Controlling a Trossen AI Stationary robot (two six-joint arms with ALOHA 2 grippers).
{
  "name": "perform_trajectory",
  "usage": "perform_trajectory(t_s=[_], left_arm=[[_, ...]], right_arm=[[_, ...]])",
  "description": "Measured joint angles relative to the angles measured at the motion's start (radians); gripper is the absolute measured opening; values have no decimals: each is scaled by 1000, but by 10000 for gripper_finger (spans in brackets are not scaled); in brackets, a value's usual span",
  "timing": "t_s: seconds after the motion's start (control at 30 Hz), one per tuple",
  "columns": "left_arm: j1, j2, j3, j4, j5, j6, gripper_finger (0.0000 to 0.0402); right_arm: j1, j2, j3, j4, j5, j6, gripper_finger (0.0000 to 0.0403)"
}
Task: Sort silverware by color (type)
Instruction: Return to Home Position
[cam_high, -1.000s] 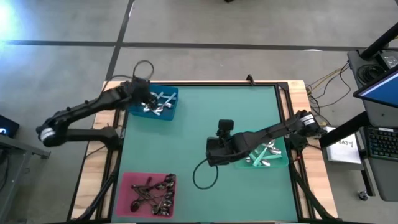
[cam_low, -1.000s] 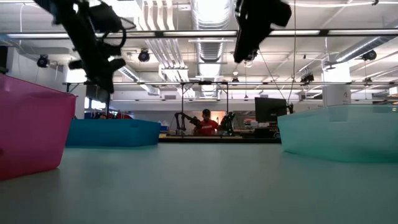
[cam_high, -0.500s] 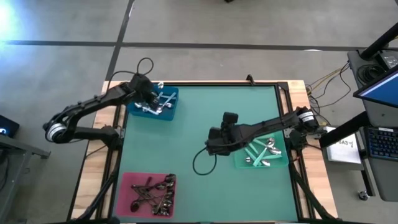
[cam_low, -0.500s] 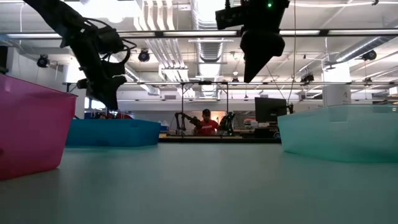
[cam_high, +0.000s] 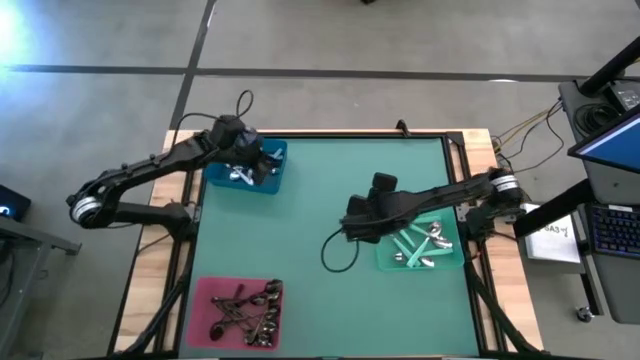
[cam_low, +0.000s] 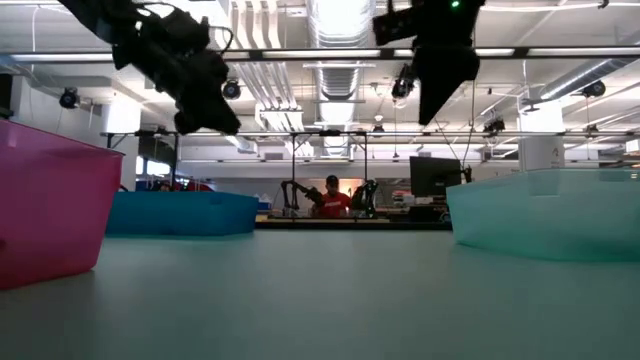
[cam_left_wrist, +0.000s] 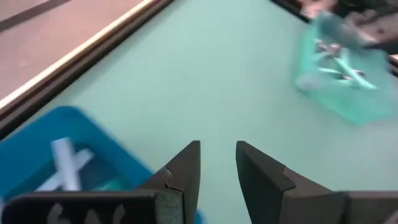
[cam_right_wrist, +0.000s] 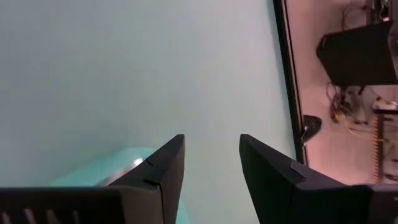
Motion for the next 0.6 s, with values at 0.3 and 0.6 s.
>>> perform_trajectory(t_s=[0.3, 0.6], left_arm=[[-217, -272, -3, -285, -80, -123, 87], [-614, -648, -140, -321, -622, -460, 87]], right_arm=[[-1, -370, -440, 474, -7, -41, 145], [-1, -605, -884, 1124, -192, -203, 145]])
